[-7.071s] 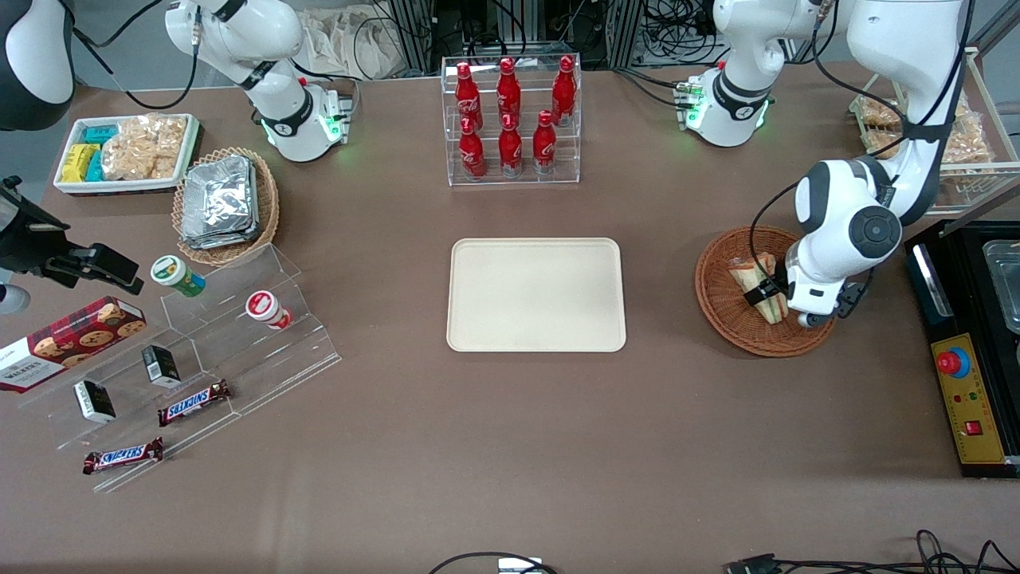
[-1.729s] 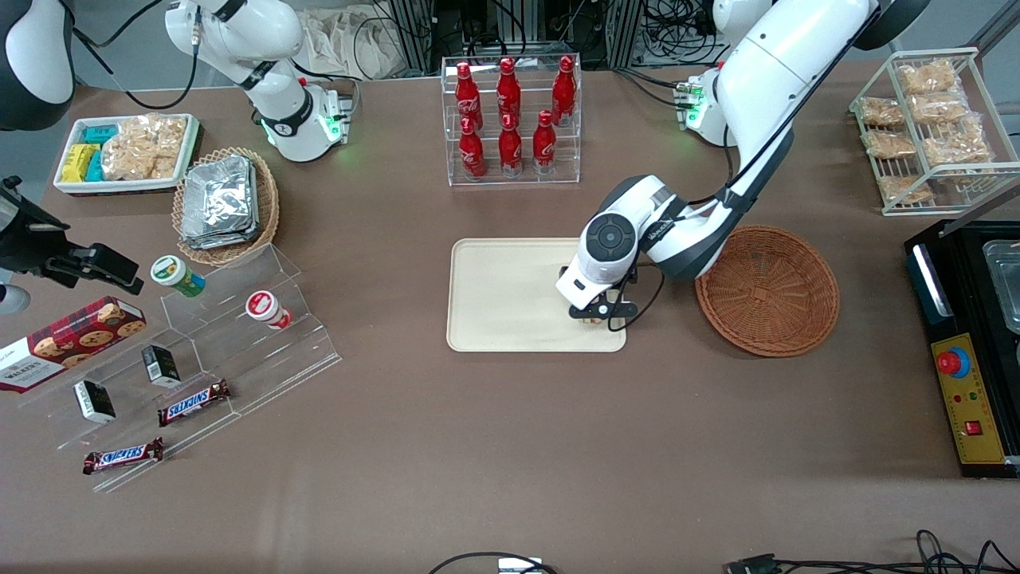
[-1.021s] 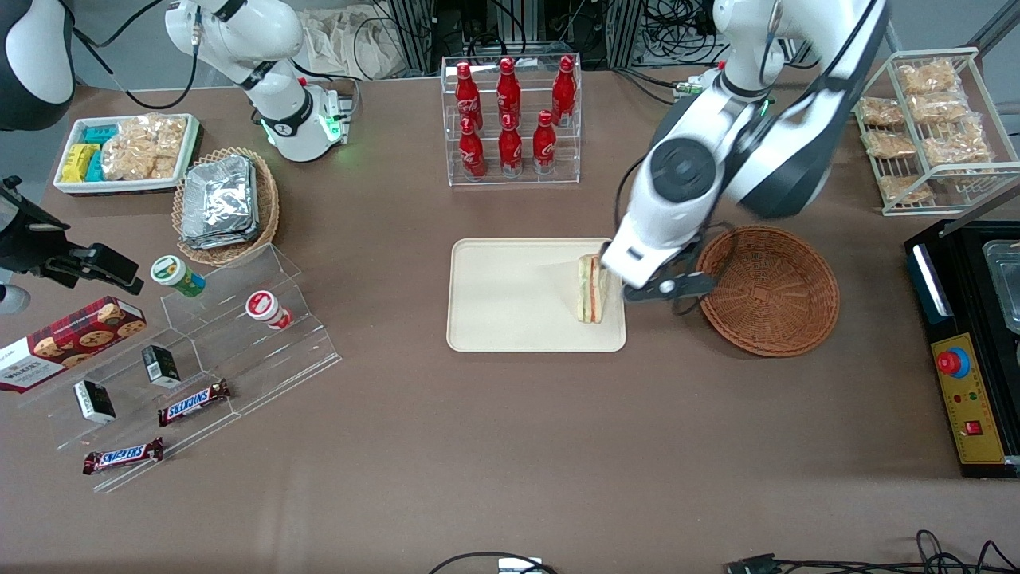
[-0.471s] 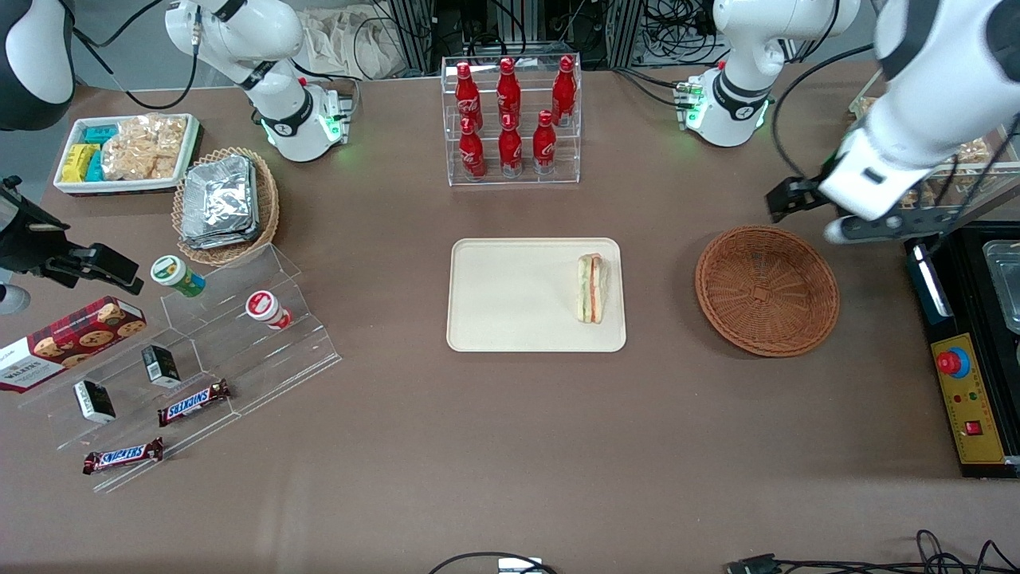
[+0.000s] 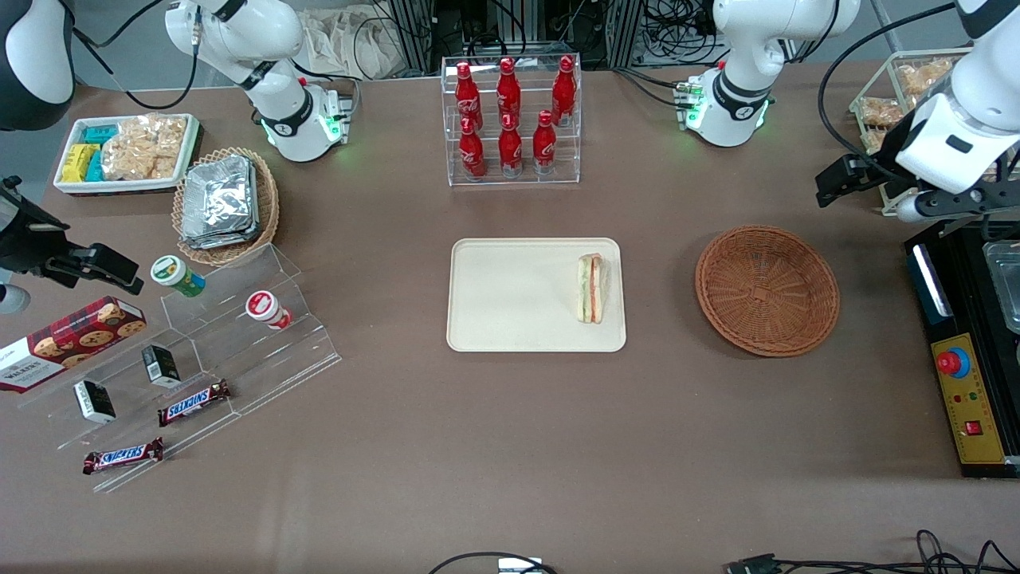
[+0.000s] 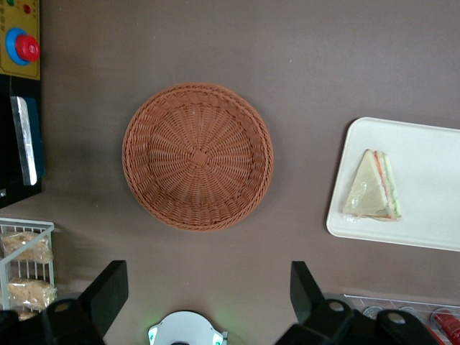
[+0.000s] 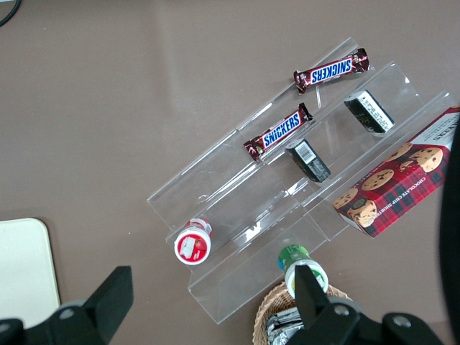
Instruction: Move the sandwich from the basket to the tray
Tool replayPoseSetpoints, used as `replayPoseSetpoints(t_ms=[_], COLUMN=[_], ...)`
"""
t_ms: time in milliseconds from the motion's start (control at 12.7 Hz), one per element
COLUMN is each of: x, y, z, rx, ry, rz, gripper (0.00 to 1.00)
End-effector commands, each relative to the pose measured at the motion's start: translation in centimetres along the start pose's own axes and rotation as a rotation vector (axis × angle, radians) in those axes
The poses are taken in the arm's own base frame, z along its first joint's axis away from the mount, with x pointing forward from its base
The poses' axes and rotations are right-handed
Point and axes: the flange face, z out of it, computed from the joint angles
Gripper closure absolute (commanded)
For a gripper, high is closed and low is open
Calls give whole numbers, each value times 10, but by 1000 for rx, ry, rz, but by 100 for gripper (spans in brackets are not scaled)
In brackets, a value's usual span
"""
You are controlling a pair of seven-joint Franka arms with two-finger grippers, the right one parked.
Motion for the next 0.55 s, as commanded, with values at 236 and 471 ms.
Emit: replayPoseSetpoints(t_ms=[236,471], x=[15,17], y=[-7,-10], z=[-4,-3], rx=[33,36], ry=[9,4], rz=[20,12], gripper=[0,0])
